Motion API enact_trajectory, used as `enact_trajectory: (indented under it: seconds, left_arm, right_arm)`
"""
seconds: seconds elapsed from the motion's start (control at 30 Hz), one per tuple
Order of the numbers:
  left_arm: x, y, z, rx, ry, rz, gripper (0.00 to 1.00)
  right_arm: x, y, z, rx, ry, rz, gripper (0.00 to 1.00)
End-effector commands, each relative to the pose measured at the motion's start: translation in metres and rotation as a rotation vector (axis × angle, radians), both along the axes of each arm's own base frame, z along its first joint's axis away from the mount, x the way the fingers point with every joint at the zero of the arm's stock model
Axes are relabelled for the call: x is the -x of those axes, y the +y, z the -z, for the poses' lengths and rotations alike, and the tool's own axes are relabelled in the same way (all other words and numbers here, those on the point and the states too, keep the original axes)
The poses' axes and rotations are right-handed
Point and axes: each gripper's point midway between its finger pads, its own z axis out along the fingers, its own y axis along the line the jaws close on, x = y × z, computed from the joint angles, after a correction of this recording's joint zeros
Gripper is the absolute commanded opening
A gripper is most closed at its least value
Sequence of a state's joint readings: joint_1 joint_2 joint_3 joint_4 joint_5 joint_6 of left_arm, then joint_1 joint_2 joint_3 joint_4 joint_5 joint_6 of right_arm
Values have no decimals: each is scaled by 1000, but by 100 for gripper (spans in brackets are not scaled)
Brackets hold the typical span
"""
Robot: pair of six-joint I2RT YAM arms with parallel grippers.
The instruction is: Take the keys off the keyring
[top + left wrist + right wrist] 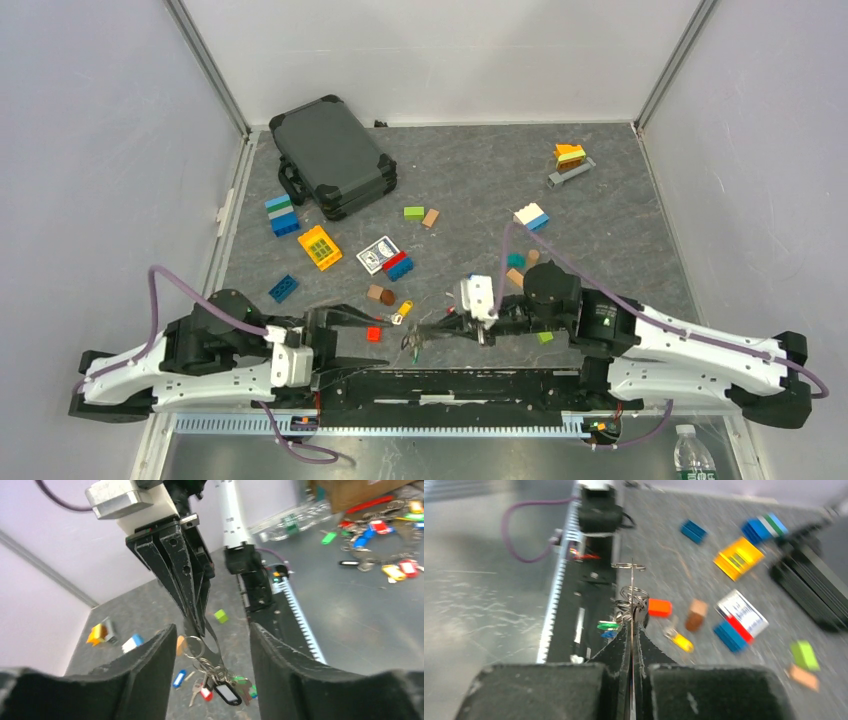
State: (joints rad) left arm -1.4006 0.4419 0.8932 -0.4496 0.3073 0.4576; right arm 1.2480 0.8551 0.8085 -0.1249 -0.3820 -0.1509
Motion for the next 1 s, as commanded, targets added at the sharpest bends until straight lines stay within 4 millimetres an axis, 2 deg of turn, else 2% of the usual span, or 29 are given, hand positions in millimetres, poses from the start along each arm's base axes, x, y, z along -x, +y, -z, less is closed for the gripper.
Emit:
enact_trajectory:
  seconds: [0.0, 0.1, 0.17, 0.23, 0.33, 0.37, 0.4, 0.47, 0.5, 0.67, 0.8, 0.97]
  left_arm:
    - [-32, 3, -8, 116, 63, -196, 70]
    - [-52, 7, -4, 170, 117, -316, 81]
    - [-67, 11, -2, 196, 159, -406, 84]
    - [-78, 15, -1, 213, 197, -477, 85]
    - [-90, 21, -1, 230, 247, -558, 87]
    - [-94, 23, 1, 232, 258, -582, 88]
    - [-96, 25, 1, 237, 269, -599, 88]
    - [-100, 30, 1, 244, 287, -627, 89]
    - [-101, 33, 2, 245, 294, -635, 89]
    - [-103, 44, 5, 269, 321, -662, 90]
    - [-106, 50, 9, 303, 353, -683, 90]
    - [-109, 46, 22, 312, 367, -700, 93]
  right_arm:
    - [-68, -36, 7, 256, -33, 425, 0]
    - [-103, -73, 38, 549, -39, 708, 0]
    - [-114, -93, 60, 725, -63, 816, 0]
    - [-104, -92, 87, 857, -17, 773, 0]
    - [-77, -71, 126, 962, 84, 585, 0]
    - [-74, -74, 135, 1008, 90, 575, 0]
    - [-82, -85, 140, 1064, 51, 629, 0]
    - [-107, -118, 137, 1155, -65, 824, 0]
    - [-117, -126, 129, 1156, -94, 904, 0]
    - [-130, -116, 101, 1090, -80, 977, 0]
    - [-136, -109, 90, 1078, -107, 987, 0]
    - [-137, -97, 77, 1058, -116, 917, 0]
